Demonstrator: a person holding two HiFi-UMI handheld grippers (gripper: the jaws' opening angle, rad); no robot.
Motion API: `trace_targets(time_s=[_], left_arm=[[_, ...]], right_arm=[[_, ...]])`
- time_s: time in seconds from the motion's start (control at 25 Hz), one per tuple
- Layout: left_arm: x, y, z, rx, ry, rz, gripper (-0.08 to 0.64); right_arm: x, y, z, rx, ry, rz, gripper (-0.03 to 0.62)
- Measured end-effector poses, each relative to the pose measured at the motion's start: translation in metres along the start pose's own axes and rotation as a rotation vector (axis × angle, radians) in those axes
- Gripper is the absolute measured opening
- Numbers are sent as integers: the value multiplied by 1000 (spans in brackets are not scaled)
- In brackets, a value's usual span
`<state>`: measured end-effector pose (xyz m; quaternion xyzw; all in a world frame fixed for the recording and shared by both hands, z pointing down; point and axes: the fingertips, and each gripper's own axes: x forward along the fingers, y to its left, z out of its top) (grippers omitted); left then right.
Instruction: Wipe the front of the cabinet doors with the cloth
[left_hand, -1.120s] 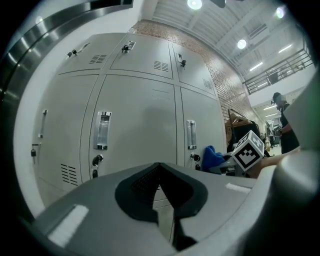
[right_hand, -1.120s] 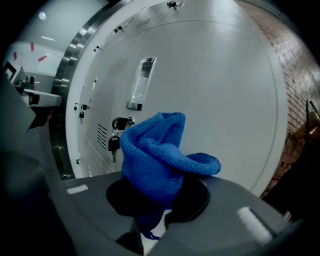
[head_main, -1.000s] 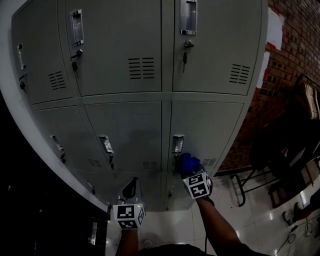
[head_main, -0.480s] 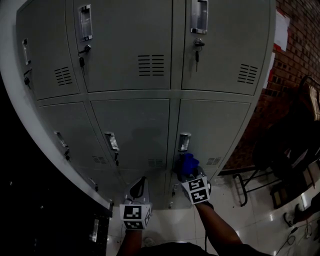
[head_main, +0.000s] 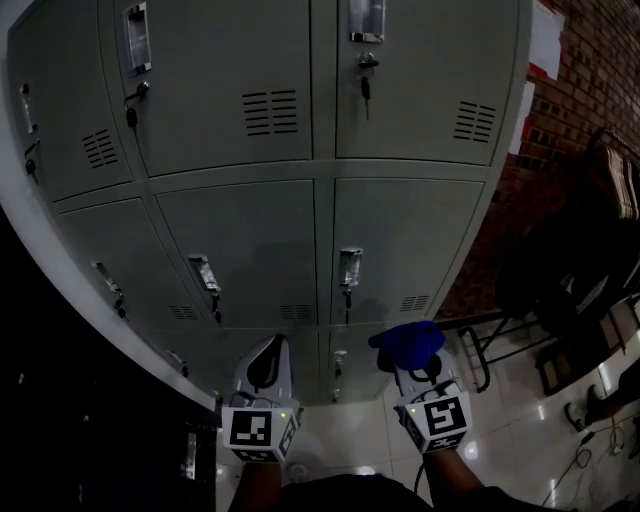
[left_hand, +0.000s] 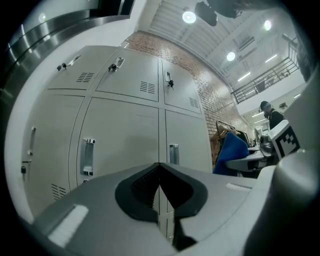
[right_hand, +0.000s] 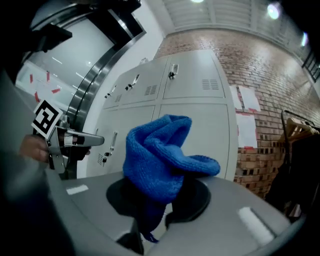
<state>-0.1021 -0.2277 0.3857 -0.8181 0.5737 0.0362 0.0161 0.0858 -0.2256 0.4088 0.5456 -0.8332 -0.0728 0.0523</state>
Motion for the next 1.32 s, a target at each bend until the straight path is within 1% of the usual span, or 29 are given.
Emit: trace_targets(time_s=[0.16, 0.28, 0.36, 0.48, 0.68, 0.84, 0.92, 1.12, 1.32], left_arm=[[0, -11, 8, 0, -6, -14, 11], [0, -22, 6, -3, 5, -40, 11], [-1, -26, 2, -1, 8, -52, 11], [-3, -29, 6, -1, 7, -52, 11], [-8, -30, 8, -2, 1, -52, 10], [-11, -30, 7, -3, 1, -49, 11], [-12, -29, 7, -3, -1, -45, 10], [-16, -31, 5, 2, 5, -44, 11], [-19, -30, 7, 5, 3, -39, 11]], right_arm=[[-8, -5, 20, 12, -60, -34, 86], [-6, -9, 12, 17, -51, -61, 86], [-4, -10, 2, 35, -32, -62, 84], [-3, -9, 3, 54, -37, -51, 84], [-4, 1, 8, 40, -43, -20, 84], [-7, 11, 15, -34, -73, -17, 84], [-9, 16, 20, -55, -81, -12, 84], [-11, 18, 18, -32, -77, -4, 84], [-12, 18, 18, -50, -71, -3, 84]])
